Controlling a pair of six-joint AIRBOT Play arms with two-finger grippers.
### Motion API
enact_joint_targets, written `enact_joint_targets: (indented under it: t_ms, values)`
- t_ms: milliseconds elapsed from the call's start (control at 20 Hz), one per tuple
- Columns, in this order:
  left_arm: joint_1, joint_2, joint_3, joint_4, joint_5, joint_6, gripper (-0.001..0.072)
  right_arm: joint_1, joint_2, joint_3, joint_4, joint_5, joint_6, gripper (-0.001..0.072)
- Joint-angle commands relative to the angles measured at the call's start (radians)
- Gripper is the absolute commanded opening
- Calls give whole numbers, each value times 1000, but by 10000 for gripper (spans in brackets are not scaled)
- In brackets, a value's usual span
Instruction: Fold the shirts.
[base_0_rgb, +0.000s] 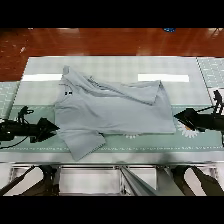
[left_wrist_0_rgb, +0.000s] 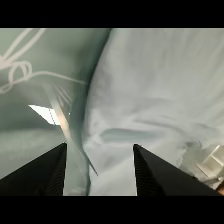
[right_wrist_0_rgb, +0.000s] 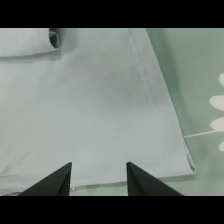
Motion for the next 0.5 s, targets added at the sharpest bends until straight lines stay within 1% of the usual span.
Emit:
enact_joint_targets:
  t_ms: [0,50,100,200,250,300,400,450]
  values:
    - [-62,-17,-45,-29,157,9,503,0,3,-5,8,10,-2,408]
    - [-87,-25,-45,-35,196,3,502,-1,3,-5,13,11,-1,408]
    - [-110,-34,-45,-57,225,-9,465,-2,3,-5,23,11,-1,408]
    - [-147,-50,-41,-105,246,-5,34,-38,3,7,23,11,-1,408]
    - [-162,-53,-36,-108,245,1,26,-74,3,8,13,10,-2,408]
    - [-173,-55,-30,-107,239,5,26,-114,2,5,-48,10,11,408]
    - [-175,-55,-22,-107,220,20,26,-179,2,-34,-175,30,89,408]
    - [-175,-55,-21,-107,218,28,25,-187,2,-64,-180,46,90,408]
